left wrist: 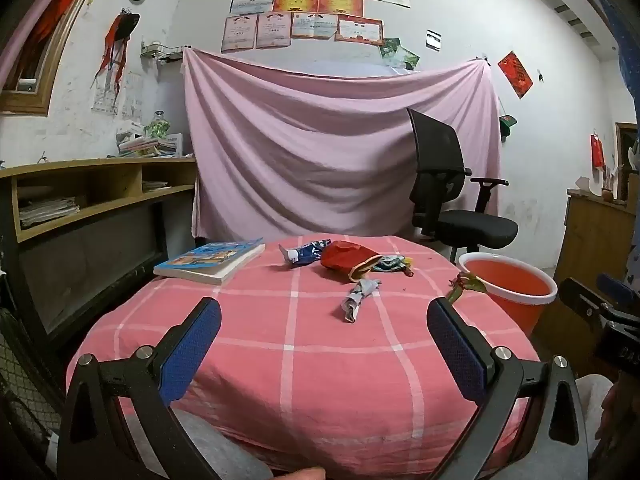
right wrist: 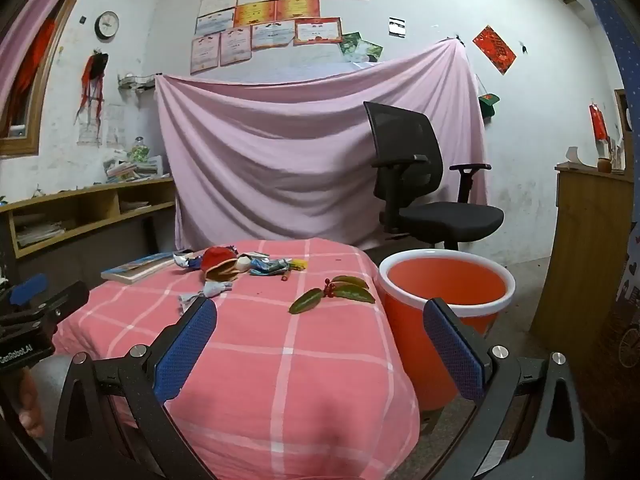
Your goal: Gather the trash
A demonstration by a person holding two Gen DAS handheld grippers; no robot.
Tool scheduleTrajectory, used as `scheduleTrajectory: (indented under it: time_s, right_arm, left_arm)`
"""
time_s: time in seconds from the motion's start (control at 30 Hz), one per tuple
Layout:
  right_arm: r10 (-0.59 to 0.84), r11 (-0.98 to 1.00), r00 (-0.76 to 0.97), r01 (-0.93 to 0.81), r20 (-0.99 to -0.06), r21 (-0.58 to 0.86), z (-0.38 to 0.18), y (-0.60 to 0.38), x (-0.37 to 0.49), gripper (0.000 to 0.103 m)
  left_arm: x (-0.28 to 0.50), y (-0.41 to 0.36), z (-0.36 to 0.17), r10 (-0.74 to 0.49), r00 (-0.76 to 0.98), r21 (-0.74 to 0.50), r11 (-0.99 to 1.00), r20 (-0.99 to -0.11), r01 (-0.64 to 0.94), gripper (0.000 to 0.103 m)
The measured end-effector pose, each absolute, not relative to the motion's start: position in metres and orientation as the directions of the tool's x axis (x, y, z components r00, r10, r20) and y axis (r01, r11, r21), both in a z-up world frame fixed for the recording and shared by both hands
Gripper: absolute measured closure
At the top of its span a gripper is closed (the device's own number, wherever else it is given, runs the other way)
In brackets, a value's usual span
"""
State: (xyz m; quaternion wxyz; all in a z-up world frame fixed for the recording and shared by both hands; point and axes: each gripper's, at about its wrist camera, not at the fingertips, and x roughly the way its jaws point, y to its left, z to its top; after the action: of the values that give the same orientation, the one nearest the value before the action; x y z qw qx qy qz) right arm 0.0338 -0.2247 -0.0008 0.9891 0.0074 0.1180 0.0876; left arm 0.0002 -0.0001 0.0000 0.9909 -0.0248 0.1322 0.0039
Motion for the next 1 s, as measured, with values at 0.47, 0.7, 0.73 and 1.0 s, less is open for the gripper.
scheduleTrajectory:
  time_s: [0.47,0.7,0.73,1.0]
  right_arm:
    - [0.18,0.984,0.956,-0.175,-0.233,0.042,-0.0026,-0.2265,0.0349,0.0]
    - [0.177,0.984,0.955,-0.171,-0.237,0.047,-0.0026,-0.2275,0.037,0.0]
    - [0.177,0.984,0.955,-0.171,-0.236,0.046,-0.0025,-0.2272,0.0364,0.0]
    - [0.178,0.984,0.955,-0.171,-0.237,0.047,-0.002,-0.2254,0.0334,0.0]
  left_arm:
    - [0.0002,-0.0009,0.0,0.004,0.968,-0.042,0.999,-0.252,-0.015,0.002]
    - [0.0001,-0.0006,0.0,0.003,0.968,-0.044,0.999,-0.251,-0.014,0.002]
    - [0.0003,-0.0007,-0.0001,0.001,0.968,-0.045,0.999,-0.251,-0.013,0.002]
    - [-0.0004,-0.0003,0.0,0.003,0.969,-0.046,0.999,-0.248,-0.015,0.002]
